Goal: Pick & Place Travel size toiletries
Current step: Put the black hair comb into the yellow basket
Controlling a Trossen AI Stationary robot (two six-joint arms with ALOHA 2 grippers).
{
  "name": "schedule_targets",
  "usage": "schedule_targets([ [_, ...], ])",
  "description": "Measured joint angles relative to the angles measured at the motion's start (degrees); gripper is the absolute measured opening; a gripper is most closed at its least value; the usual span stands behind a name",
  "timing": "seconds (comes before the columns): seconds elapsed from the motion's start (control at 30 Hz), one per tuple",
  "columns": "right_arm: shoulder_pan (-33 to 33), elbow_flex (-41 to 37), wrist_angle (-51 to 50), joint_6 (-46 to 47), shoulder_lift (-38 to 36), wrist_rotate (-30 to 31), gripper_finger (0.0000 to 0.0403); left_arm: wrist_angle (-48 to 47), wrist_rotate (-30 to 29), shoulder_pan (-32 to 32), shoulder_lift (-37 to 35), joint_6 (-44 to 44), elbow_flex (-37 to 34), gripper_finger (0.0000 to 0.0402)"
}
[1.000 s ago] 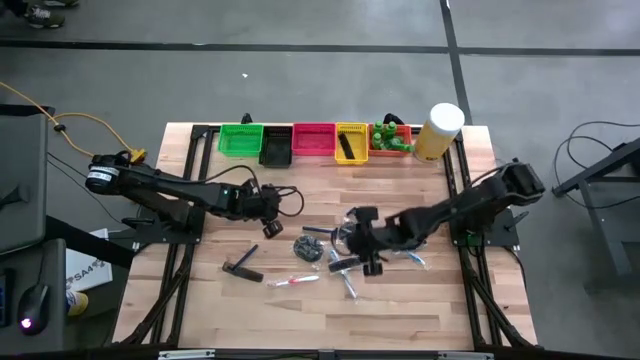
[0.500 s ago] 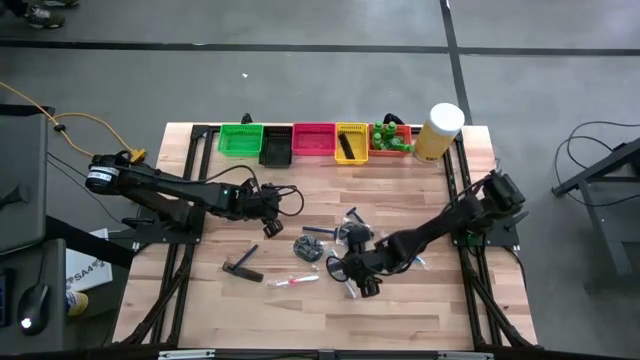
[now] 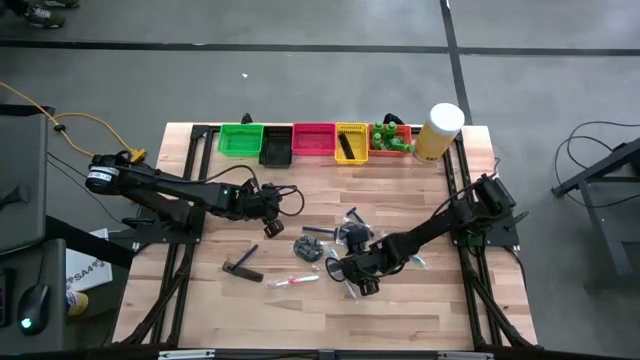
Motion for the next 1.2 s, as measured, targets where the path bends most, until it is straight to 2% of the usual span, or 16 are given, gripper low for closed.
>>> schedule_targets([
  [0.23,-2.62,0.0,-0.41,-0.83,0.02,-5.18,0.0226,0.07,-0.01,0.0,0.0,0.0,0.0,0.009],
  [0.6,-4.82,-0.02,-0.52,-1.53,0.09,-8.2,0.012,0.04,-0.02,0.0,0.0,0.1,0.0,0.009],
  [0.77,-5.2,-0.11,-0.71,-1.45,-0.42,-7.96,0.0121,0.04,-0.02,0.0,0.0,0.33,0.0,0.009],
  [0.93,-5.37,-0.11,-0.76,-1.05,-0.44,-7.99,0.0139,0.04,-0.02,0.0,0.0,0.35,0.0,0.009],
  [1.07,-5.37,-0.11,-0.83,-1.07,-0.56,-8.28,0.012,0.04,-0.02,0.0,0.0,0.38,0.0,0.009],
  [1.2,-5.52,-0.15,-2.2,-1.05,-2.04,-8.61,0.0119,0.07,-0.02,0.0,0.0,0.4,0.0,0.009],
])
